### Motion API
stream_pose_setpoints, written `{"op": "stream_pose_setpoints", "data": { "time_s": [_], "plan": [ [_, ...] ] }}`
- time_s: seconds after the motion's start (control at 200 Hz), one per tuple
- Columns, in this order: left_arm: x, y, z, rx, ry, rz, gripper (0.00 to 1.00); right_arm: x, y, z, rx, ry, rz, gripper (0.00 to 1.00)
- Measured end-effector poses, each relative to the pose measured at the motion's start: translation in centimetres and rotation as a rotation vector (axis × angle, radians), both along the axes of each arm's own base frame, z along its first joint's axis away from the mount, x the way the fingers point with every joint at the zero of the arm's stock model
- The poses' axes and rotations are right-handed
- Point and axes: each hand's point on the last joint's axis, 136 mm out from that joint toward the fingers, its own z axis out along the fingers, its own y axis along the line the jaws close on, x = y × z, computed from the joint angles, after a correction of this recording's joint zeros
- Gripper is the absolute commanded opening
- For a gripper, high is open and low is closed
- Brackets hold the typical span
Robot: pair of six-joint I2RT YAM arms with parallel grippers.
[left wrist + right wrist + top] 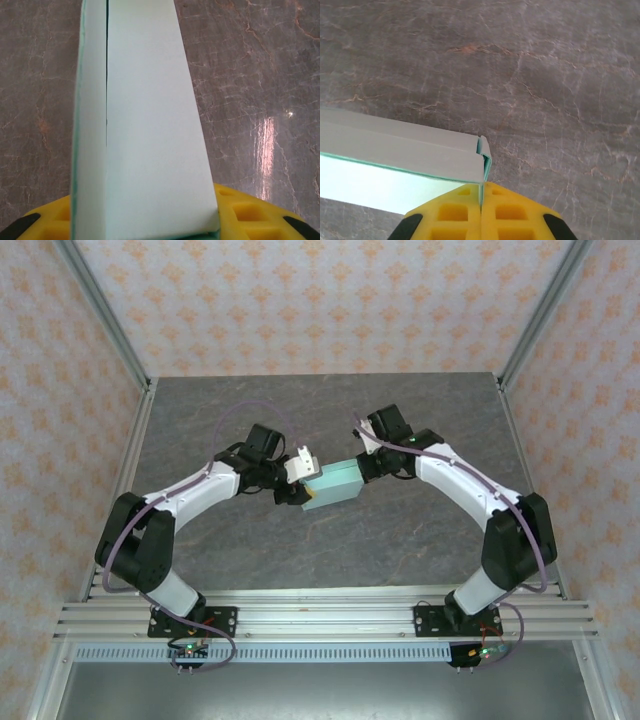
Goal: Fold the paper box
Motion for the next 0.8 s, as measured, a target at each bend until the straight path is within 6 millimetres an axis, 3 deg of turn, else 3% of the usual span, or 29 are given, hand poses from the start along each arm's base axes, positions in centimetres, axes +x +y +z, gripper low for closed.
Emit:
{"op": "stream_pose_setpoints", "data": {
  "time_s": [0.34,0.801],
  "plan": [
    [0.3,-0.4,-0.4,0.011,0.011,0.008,0.32,0.0,-0.3,-0.5,0.000,0.027,-0.167,0.02],
    [0.5,-0.1,-0.7,0.033,0.029,0.026,0.34,0.2,-0.3,-1.5,0.029,-0.033,-0.188,0.01]
  ]
}}
